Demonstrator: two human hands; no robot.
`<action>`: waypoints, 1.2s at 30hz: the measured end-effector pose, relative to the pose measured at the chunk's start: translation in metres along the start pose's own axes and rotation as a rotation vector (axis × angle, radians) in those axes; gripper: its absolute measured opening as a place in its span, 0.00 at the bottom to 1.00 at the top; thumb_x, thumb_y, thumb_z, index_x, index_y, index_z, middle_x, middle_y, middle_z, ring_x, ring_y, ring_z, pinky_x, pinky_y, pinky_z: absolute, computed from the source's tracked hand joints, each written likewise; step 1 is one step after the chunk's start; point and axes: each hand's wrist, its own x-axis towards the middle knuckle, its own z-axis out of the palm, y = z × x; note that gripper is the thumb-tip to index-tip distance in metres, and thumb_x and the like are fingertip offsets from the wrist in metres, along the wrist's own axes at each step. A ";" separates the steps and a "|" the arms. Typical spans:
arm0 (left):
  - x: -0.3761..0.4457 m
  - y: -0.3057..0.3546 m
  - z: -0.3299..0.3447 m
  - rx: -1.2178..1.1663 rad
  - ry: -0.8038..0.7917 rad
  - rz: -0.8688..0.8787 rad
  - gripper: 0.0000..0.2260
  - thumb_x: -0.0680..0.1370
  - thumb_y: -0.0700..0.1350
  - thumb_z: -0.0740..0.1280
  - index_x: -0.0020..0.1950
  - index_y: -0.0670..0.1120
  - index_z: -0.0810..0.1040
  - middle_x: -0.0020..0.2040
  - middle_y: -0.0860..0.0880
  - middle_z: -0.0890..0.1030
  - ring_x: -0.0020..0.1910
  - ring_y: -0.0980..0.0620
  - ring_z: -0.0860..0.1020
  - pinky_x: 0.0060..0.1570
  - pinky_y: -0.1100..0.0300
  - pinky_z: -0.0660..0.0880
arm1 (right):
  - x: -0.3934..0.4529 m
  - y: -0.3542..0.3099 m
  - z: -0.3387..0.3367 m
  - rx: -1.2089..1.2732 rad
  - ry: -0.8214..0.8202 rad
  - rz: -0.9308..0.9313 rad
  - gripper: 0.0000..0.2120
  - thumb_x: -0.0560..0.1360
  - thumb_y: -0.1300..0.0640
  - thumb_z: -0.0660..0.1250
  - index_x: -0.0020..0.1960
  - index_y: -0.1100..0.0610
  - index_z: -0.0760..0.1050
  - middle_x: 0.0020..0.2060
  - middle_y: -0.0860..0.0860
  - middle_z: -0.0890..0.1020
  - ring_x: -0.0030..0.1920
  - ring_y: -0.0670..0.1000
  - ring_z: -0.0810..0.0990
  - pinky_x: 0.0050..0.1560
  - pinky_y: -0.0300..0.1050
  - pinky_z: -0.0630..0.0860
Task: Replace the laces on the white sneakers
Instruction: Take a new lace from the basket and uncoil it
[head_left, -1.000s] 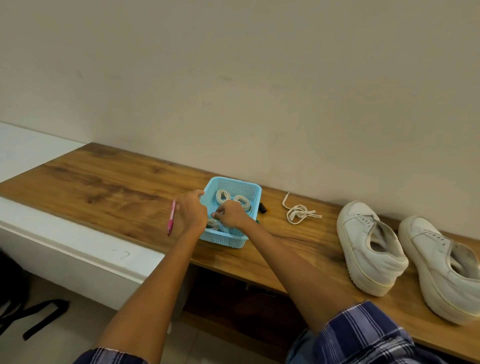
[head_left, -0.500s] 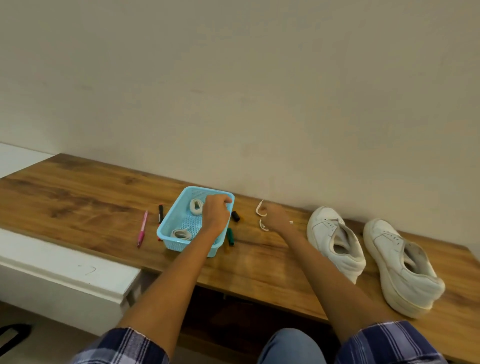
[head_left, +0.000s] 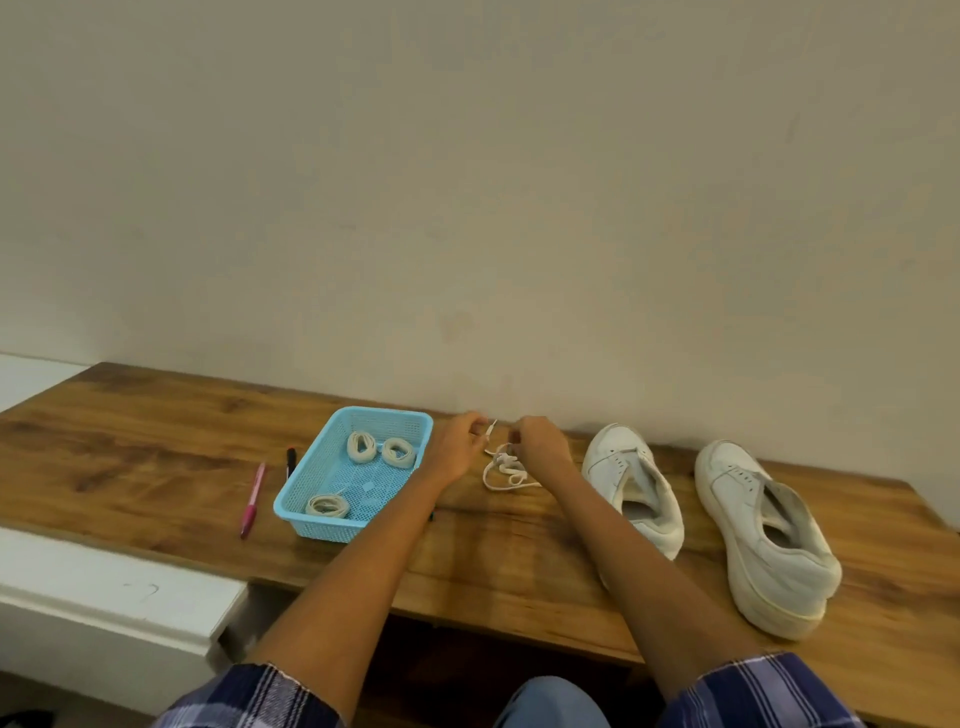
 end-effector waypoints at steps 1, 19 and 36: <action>0.001 0.010 0.001 -0.018 -0.025 0.008 0.14 0.77 0.38 0.66 0.62 0.41 0.75 0.57 0.44 0.80 0.57 0.48 0.78 0.54 0.63 0.71 | -0.002 -0.001 -0.010 0.060 0.023 -0.025 0.08 0.76 0.62 0.65 0.52 0.62 0.80 0.48 0.59 0.83 0.47 0.56 0.80 0.47 0.45 0.73; -0.032 0.175 -0.043 -0.167 0.276 0.155 0.10 0.76 0.45 0.69 0.52 0.40 0.83 0.49 0.46 0.84 0.47 0.48 0.80 0.44 0.64 0.71 | -0.088 0.005 -0.175 1.050 0.286 0.016 0.26 0.76 0.60 0.65 0.71 0.60 0.63 0.51 0.55 0.78 0.46 0.52 0.80 0.38 0.42 0.81; -0.076 0.228 -0.075 -0.653 0.092 0.064 0.08 0.78 0.38 0.62 0.46 0.40 0.81 0.39 0.44 0.82 0.28 0.55 0.78 0.31 0.65 0.78 | -0.136 0.006 -0.204 1.098 0.106 -0.183 0.09 0.78 0.68 0.61 0.54 0.63 0.77 0.41 0.56 0.81 0.38 0.49 0.82 0.39 0.37 0.80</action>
